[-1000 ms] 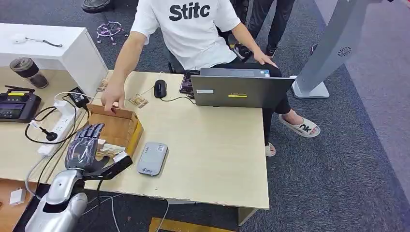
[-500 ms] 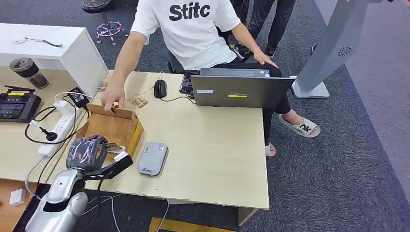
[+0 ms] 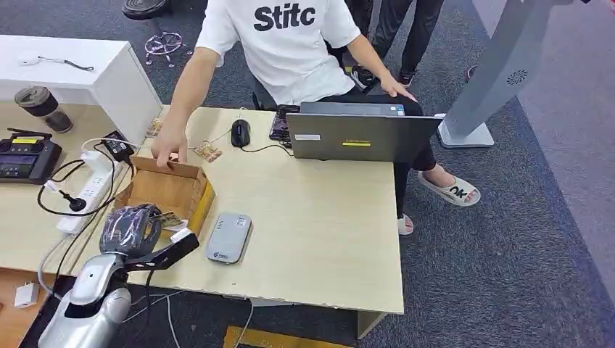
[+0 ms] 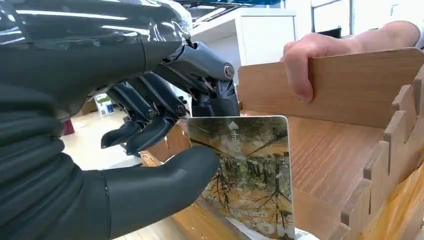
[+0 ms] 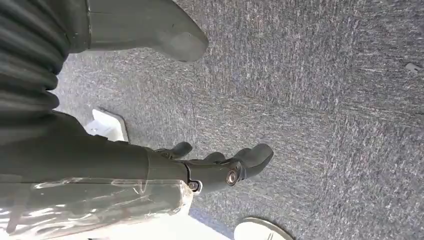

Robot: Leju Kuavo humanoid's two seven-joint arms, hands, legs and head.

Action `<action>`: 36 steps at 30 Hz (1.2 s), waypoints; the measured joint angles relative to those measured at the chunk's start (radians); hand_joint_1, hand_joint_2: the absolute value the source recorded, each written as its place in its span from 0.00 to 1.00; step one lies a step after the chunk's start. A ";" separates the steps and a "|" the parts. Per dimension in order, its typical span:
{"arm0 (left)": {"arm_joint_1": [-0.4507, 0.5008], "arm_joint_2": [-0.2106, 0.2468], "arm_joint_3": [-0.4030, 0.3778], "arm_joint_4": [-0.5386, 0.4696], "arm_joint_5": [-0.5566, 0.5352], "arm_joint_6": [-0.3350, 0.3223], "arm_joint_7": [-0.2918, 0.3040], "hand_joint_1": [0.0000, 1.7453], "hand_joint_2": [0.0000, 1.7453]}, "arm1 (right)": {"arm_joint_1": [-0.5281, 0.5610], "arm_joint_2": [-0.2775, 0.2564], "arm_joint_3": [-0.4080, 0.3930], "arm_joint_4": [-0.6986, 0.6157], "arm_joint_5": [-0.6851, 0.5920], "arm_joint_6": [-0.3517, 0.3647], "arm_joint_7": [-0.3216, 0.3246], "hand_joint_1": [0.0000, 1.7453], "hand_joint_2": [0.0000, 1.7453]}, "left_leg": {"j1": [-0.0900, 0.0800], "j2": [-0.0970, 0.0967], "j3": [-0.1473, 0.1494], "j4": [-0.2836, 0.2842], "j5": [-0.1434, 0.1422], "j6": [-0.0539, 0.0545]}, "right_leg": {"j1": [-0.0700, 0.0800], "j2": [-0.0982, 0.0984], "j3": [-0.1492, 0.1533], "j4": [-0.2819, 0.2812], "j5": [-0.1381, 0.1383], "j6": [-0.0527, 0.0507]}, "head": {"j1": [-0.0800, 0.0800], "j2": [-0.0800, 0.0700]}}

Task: Pass the card to the sensor for recognition and then transmit it.

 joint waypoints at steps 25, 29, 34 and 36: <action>-0.280 0.168 0.051 0.000 -0.071 -0.015 0.022 1.00 1.00 | -0.014 0.000 0.000 0.000 0.001 -0.004 -0.001 0.00 1.00 | 0.001 0.000 0.000 0.000 0.001 -0.001 | 0.000 0.000 0.000 0.001 0.001 0.000 | 0.000 0.000; -0.332 0.201 0.051 0.003 -0.111 0.000 0.041 1.00 1.00 | -0.016 0.000 0.000 0.000 0.013 -0.005 0.011 0.00 1.00 | 0.000 0.000 0.000 0.000 0.001 0.000 | 0.000 0.000 0.000 0.000 0.000 0.000 | 0.000 0.000; -0.404 0.216 0.050 0.057 -0.153 0.014 0.073 1.00 1.00 | -0.017 0.000 0.002 0.000 0.021 -0.006 0.021 0.00 1.00 | 0.000 -0.001 0.000 0.000 0.001 0.000 | 0.000 0.000 0.000 0.000 0.001 0.000 | 0.000 0.000; -0.438 0.225 0.050 0.093 -0.166 0.024 0.086 1.00 1.00 | -0.017 0.000 0.002 0.000 0.021 -0.009 0.021 0.00 1.00 | 0.000 -0.001 0.000 0.000 0.001 -0.001 | 0.000 0.000 0.000 0.000 0.001 0.000 | 0.000 0.000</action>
